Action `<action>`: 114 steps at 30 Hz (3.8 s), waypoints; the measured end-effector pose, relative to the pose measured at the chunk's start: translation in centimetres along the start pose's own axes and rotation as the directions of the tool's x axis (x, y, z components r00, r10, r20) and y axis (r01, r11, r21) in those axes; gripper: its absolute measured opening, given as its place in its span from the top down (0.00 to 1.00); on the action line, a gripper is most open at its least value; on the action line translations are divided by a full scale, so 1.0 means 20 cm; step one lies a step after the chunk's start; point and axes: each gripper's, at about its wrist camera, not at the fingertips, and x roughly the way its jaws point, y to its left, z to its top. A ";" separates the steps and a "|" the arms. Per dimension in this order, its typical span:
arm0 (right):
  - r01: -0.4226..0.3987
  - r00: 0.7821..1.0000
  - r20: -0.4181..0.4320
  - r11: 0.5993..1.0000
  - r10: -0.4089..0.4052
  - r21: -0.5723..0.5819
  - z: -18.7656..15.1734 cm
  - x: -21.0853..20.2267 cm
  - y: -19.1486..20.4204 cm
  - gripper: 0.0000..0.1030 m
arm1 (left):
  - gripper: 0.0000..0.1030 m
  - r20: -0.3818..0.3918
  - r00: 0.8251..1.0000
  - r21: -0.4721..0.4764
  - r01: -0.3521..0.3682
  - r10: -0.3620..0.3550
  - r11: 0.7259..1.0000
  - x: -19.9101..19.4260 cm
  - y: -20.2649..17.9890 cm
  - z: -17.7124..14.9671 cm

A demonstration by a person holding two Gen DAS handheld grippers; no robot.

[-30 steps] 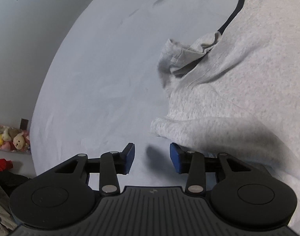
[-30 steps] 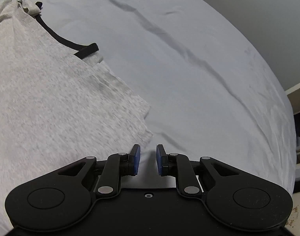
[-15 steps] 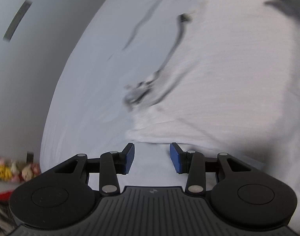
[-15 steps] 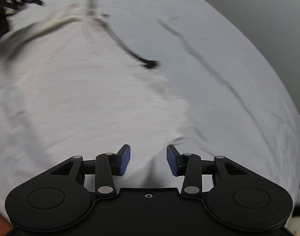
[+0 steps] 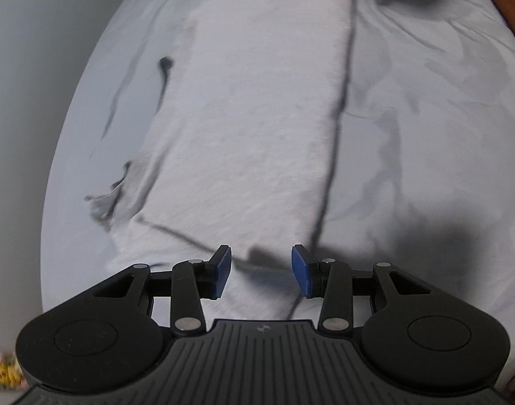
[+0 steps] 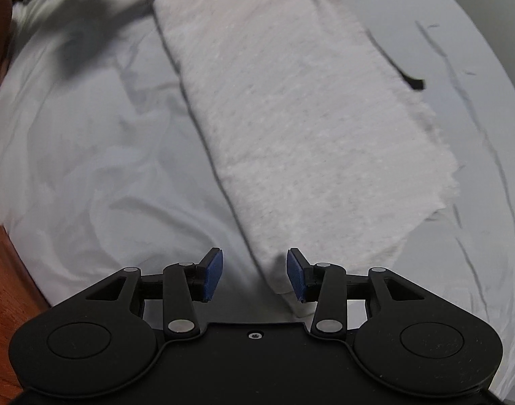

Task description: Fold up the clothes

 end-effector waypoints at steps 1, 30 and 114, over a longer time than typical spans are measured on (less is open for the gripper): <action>-0.003 1.000 -0.007 1.000 0.003 -0.005 0.00 0.02 0.00 0.61 | 0.62 -0.004 1.000 -0.008 0.004 -0.004 1.000 0.03 -0.01 0.00; 0.151 0.987 -0.012 0.956 -0.159 -0.254 -0.13 0.17 0.07 0.56 | 0.46 0.019 0.995 0.091 -0.104 0.102 0.990 0.02 -0.12 -0.20; 0.311 0.950 0.257 0.629 -0.178 -0.713 -0.10 0.23 -0.08 0.57 | 0.87 0.215 0.976 -0.038 0.016 -0.007 0.999 -0.06 -0.77 0.75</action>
